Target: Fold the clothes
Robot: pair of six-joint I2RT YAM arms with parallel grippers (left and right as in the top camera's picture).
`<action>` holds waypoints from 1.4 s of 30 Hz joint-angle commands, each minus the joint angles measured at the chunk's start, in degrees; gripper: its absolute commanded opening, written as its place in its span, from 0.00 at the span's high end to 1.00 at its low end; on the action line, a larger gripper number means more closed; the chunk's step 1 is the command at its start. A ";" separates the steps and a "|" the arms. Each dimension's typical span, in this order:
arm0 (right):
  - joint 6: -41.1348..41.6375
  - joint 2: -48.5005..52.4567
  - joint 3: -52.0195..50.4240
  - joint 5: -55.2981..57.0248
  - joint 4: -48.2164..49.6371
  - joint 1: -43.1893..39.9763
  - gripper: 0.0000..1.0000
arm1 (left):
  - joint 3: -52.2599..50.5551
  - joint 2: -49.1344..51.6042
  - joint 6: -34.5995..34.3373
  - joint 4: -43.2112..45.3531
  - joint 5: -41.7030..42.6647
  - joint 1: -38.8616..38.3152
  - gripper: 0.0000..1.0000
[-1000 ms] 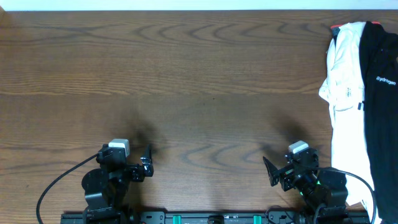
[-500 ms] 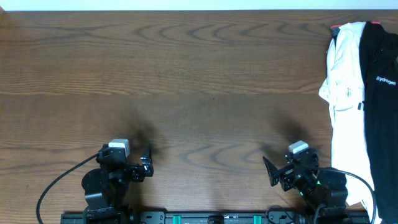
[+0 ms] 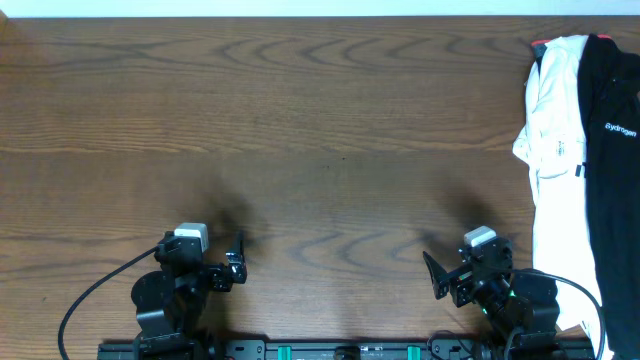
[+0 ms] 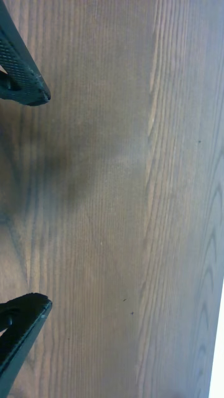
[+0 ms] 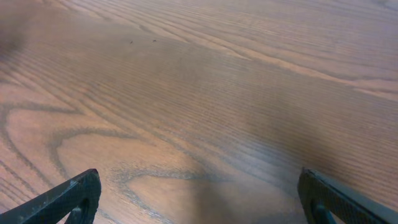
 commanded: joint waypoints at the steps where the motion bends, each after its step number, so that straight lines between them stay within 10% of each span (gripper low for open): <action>1: -0.59 -0.46 -0.15 -0.22 0.09 -0.50 0.01 | -0.94 -0.42 0.04 -0.26 0.22 -0.07 0.02; 25: 4.72 3.89 4.44 -2.10 5.60 -0.52 0.01 | 15.02 9.79 -2.49 -0.35 3.19 -0.07 0.02; 42: 9.46 62.53 55.47 -3.91 -22.53 -0.52 0.01 | 64.65 61.64 -1.03 -35.82 -0.55 -0.07 0.02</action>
